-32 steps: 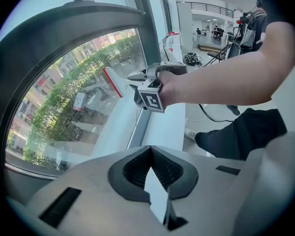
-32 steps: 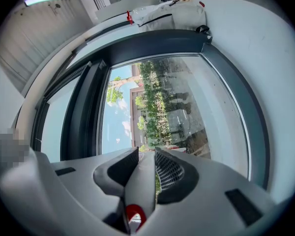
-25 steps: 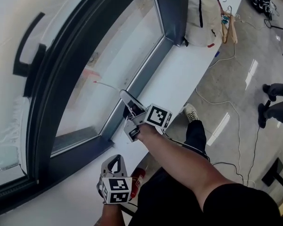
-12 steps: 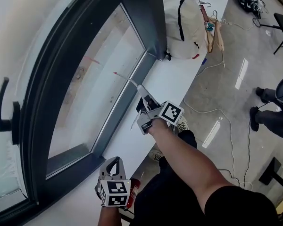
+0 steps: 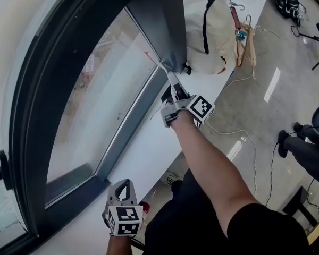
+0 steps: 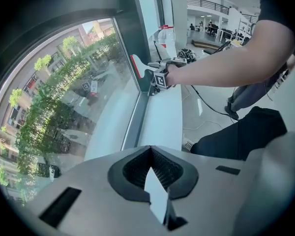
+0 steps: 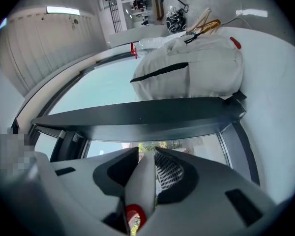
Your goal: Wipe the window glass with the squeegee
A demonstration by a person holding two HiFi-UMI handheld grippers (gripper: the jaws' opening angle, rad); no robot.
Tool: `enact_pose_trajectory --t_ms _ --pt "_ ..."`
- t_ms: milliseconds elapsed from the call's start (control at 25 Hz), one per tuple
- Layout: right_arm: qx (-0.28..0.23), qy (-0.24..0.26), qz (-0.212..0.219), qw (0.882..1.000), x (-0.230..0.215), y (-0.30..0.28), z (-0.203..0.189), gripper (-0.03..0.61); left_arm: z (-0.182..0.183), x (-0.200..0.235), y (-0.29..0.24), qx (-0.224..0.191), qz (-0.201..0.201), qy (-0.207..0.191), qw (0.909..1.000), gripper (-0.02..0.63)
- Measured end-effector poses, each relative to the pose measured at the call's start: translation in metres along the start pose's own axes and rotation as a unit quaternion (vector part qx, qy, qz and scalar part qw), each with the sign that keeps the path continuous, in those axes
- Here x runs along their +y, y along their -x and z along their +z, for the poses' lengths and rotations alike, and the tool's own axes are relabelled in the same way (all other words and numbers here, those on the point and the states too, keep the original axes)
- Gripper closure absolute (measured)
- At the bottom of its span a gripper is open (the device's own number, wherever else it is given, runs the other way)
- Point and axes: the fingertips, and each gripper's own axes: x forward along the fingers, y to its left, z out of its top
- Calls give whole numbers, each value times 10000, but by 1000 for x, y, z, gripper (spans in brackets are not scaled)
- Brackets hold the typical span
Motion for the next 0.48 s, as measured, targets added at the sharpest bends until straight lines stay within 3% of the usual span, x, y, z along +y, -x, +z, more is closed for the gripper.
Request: enact_pose_trajectory --t_ms 480 --pt "-153 -244 369 9989 -15 -55 25 486 16 4 -16 220 41 124 9997 614"
